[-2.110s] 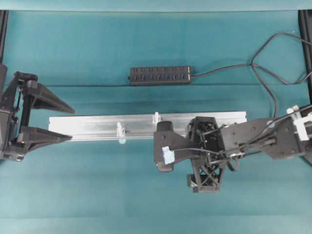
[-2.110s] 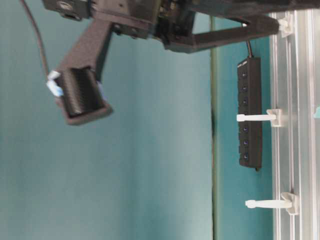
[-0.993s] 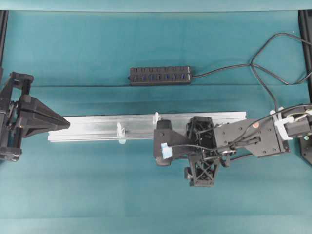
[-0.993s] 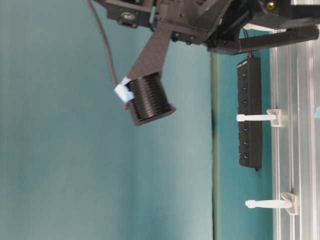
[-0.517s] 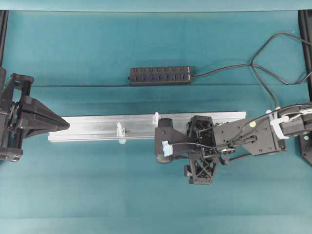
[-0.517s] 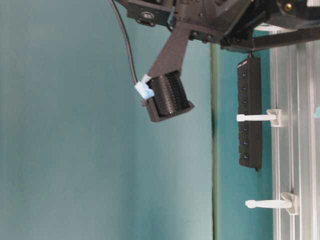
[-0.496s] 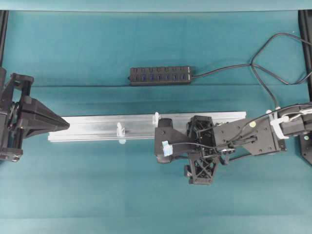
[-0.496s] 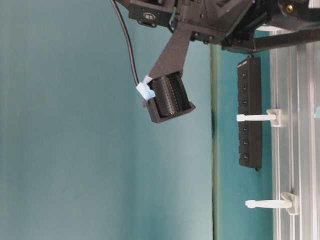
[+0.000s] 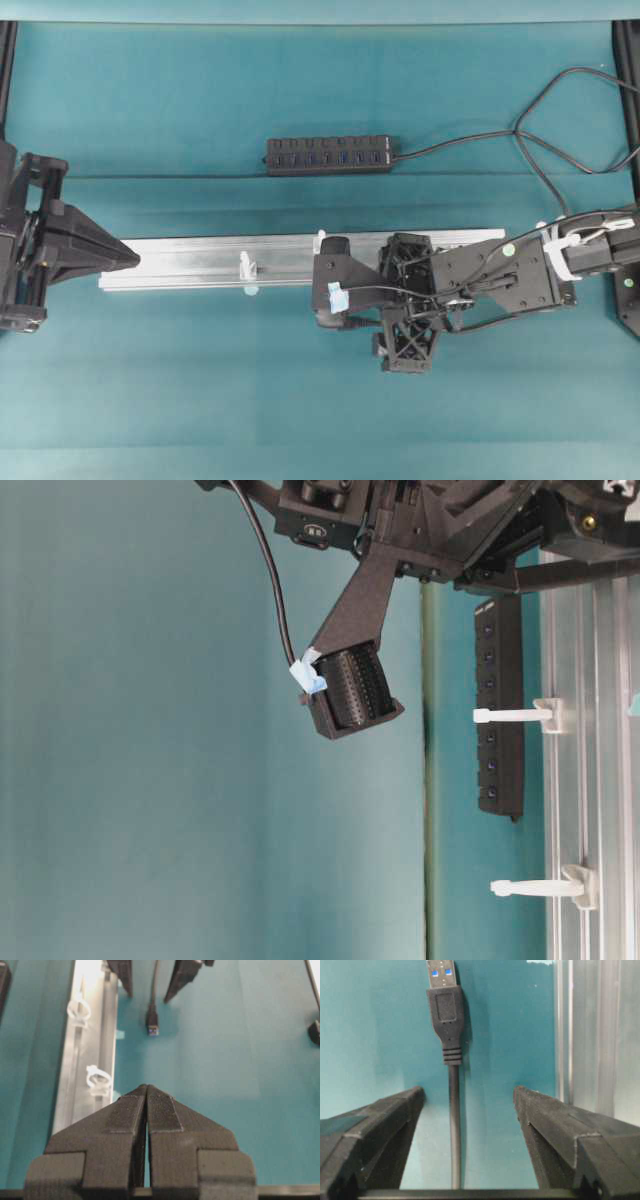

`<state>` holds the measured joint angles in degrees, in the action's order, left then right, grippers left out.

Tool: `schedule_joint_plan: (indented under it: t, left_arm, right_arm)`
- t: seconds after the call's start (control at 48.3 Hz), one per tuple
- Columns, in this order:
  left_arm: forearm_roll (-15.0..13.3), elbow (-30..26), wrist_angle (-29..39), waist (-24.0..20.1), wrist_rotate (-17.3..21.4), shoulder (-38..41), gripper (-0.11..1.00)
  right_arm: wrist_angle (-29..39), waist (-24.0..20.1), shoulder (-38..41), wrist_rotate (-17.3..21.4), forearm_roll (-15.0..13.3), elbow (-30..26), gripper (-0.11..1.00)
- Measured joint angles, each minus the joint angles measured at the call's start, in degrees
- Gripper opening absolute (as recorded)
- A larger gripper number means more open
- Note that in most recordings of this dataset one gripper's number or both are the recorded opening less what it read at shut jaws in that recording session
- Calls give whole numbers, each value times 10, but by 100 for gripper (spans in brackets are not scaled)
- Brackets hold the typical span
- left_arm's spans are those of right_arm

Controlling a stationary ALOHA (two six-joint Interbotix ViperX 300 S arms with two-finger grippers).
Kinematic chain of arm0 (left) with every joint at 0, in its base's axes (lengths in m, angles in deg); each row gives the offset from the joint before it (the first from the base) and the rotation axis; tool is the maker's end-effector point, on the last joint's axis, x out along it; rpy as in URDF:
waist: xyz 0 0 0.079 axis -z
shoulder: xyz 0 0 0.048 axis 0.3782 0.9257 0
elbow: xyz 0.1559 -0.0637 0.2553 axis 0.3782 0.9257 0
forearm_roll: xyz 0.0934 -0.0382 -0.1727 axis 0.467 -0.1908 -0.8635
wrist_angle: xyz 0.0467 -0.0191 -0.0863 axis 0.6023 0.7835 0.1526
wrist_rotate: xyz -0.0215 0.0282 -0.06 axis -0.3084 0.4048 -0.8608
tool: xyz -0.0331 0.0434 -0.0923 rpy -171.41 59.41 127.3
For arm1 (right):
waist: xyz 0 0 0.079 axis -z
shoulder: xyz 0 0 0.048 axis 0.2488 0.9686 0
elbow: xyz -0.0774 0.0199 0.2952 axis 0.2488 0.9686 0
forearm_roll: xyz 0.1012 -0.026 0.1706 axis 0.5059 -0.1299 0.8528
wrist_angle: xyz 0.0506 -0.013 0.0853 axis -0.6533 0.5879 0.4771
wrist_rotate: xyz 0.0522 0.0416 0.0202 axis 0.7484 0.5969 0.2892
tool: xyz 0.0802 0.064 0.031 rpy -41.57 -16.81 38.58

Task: Pass the USB cable through three rings with both arms.
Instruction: 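Lift the cable with the right gripper and carry it toward the right ring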

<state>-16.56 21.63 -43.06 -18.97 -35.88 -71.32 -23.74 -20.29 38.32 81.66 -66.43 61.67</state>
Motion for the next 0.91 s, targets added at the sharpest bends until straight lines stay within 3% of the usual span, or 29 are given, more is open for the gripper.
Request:
schedule_joint_plan:
  t: [0.91]
  left_arm:
    - [0,5,1,-6,0,-4,0]
  right_arm:
    - [12,-5,17,0,-7,-19,45]
